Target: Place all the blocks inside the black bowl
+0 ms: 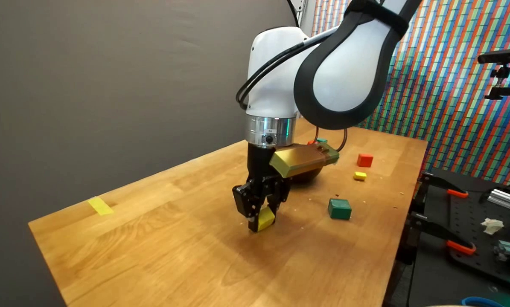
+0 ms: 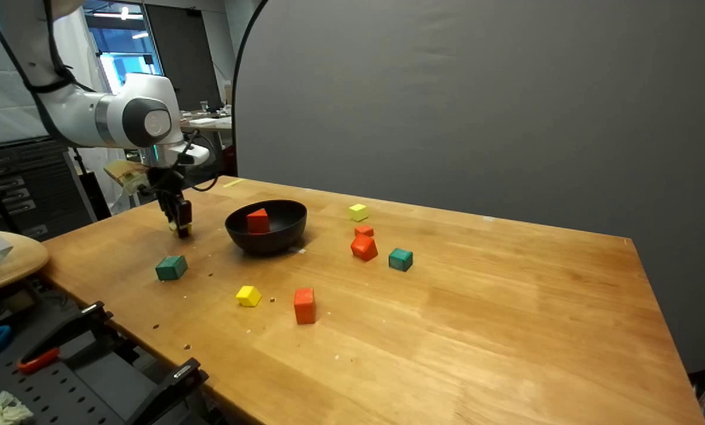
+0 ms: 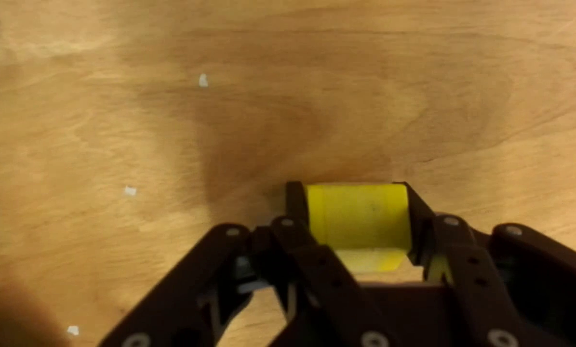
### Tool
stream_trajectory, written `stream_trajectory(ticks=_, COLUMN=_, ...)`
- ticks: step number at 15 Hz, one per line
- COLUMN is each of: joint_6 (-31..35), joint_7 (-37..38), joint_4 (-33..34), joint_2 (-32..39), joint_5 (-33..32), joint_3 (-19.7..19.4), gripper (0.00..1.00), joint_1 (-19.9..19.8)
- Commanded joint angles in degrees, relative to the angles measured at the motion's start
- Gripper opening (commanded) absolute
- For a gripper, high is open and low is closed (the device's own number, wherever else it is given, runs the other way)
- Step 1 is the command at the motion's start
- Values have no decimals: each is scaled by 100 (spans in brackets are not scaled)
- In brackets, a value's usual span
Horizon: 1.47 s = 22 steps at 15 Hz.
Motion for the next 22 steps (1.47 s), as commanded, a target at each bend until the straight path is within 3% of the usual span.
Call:
stream_trajectory(ticks=1, joint_6=-69, joint_7=-201, joint_4=177, joint_2=-43, joint_5=128, joint_3=-97, gripper=23, joint_1=102)
stream_trajectory(ticks=4, joint_6=-368, joint_7=-40, joint_4=-331, joint_2=-704, joint_5=-58, joint_3=-334, gripper=27, joint_1=239)
stream_trajectory(ticks=7, joint_6=-534, joint_7=970, joint_4=-1090, joint_2=-1475, joint_5=-662, joint_3=-1144, gripper=27, joint_1=615)
stream_trajectory(ticks=11, joint_6=-630, joint_7=2526, joint_4=-1706, joint_2=-2126, joint_5=-1915, joint_3=-1698, gripper=27, joint_1=536)
stream_trajectory(ticks=14, joint_6=-678, joint_7=3498, joint_4=-1944, joint_2=-2437, joint_5=-2620, joint_3=-1691, gripper=27, joint_1=181)
stream_trajectory(ticks=16, joint_6=-678, joint_7=3667, joint_4=-1969, joint_2=-2451, joint_5=-2711, joint_3=-1534, gripper=27, joint_1=-132)
stream_trajectory(ticks=22, joint_6=-675, joint_7=3015, joint_4=-1400, joint_2=-1846, joint_5=-2193, joint_3=-1224, gripper=27, joint_1=-838)
